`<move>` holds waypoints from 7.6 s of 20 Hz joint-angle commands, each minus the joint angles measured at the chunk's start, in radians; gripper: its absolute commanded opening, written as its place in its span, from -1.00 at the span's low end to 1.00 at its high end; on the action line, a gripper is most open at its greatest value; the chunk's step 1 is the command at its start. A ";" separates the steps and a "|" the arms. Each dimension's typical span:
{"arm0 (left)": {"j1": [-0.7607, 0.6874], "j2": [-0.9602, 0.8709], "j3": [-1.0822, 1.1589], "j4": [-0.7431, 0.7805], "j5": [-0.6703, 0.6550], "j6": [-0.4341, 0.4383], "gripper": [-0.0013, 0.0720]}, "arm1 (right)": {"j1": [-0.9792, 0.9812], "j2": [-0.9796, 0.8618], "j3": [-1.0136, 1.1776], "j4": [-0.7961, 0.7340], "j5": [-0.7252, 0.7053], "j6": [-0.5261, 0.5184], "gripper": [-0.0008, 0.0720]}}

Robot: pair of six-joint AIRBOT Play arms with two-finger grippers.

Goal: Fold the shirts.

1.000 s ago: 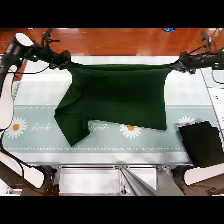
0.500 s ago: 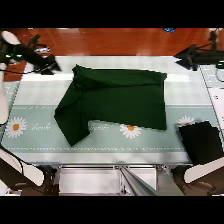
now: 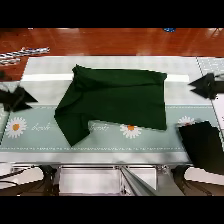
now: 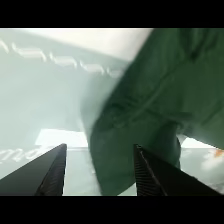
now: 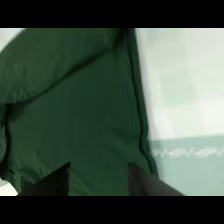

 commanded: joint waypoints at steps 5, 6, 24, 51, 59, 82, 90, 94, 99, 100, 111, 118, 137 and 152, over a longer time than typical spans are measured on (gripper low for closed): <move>0.064 0.103 -0.454 -0.266 0.252 0.298 0.42 | -0.009 0.124 -0.309 0.150 -0.027 -0.130 0.14; 0.052 0.102 -0.455 -0.266 0.287 0.298 0.42 | -0.006 0.124 -0.309 0.158 -0.023 -0.130 0.14; -0.140 -0.046 -0.336 -0.393 0.337 0.327 -0.90 | 0.045 0.140 -0.309 -0.063 0.011 -0.028 0.14; -0.140 -0.023 -0.277 -0.491 0.197 0.327 -0.90 | 0.391 0.077 -0.349 -0.019 -0.219 0.027 -0.91; -0.126 0.245 0.263 -0.690 0.230 0.164 -0.90 | 0.393 0.217 0.514 -0.121 -0.102 0.168 -0.91; -0.411 0.886 0.687 0.596 0.085 -0.375 -0.90 | 0.394 0.710 0.748 -0.585 0.282 0.344 -0.91; -0.411 0.557 0.138 0.249 0.344 -0.350 -0.90 | 0.424 0.540 0.224 -0.467 0.024 0.283 -0.91; -0.411 0.174 0.134 0.140 0.563 -0.331 -0.90 | 0.452 0.218 0.190 -0.454 -0.165 0.257 -0.91; -0.414 -0.288 0.426 0.031 0.582 -0.333 -0.90 | 0.452 -0.208 0.417 -0.402 -0.246 0.260 -0.91; -0.415 -0.358 0.501 0.016 0.572 -0.344 -0.90 | 0.452 -0.273 0.480 -0.393 -0.243 0.267 -0.91; -0.348 -0.526 0.829 0.000 0.148 -0.264 -0.90 | 0.418 -0.431 0.695 -0.357 -0.020 0.238 -0.91; -0.346 -0.431 0.524 0.119 -0.071 -0.153 -0.90 | 0.416 -0.410 0.597 -0.439 0.186 0.225 -0.91; -0.198 -0.267 0.225 0.169 -0.151 -0.193 0.42 | 0.303 -0.201 0.352 -0.453 0.103 0.212 0.15; 0.151 0.196 -0.640 -0.076 0.148 0.045 0.42 | 0.235 0.415 -0.363 -0.084 -0.141 0.050 0.15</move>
